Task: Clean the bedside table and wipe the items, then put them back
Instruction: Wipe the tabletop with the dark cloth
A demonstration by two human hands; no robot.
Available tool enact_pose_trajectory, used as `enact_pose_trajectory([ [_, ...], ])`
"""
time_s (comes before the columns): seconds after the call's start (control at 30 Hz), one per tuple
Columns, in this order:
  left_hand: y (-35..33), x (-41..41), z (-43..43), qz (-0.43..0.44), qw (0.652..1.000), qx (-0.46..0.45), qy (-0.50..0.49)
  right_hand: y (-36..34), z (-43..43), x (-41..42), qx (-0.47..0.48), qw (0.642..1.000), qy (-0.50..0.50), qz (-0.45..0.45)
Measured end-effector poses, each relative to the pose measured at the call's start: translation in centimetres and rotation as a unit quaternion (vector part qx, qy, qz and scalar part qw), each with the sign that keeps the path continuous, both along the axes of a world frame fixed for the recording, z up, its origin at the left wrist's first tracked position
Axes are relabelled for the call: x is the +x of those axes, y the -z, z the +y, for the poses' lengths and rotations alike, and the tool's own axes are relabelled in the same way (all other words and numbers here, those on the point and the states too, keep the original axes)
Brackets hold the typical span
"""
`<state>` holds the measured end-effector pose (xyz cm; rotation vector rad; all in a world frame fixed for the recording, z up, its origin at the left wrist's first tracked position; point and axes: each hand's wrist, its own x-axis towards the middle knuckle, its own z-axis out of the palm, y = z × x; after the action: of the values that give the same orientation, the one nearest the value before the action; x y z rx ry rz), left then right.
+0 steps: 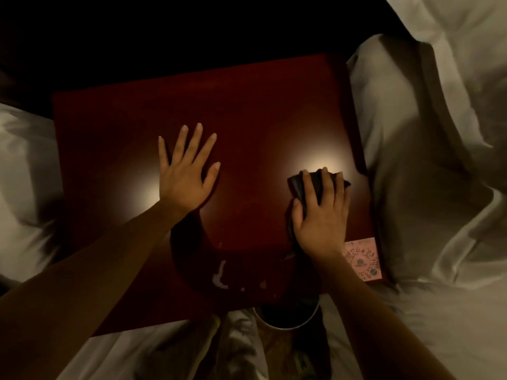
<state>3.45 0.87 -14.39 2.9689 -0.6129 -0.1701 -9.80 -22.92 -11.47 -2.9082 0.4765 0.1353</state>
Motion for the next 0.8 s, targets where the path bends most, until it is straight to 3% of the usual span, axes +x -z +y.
enact_pose_trajectory([
  [0.53, -0.2, 0.1, -0.2, -0.015, 0.999, 0.03, 0.01, 0.9, -2.8, 17.1, -0.001, 1.0, 0.01, -0.027],
  [0.8, 0.2, 0.0, 0.0, -0.026, 0.999, 0.039, 0.016, 0.8, 1.1, 22.4, 0.03, 0.996, -0.073, -0.047],
])
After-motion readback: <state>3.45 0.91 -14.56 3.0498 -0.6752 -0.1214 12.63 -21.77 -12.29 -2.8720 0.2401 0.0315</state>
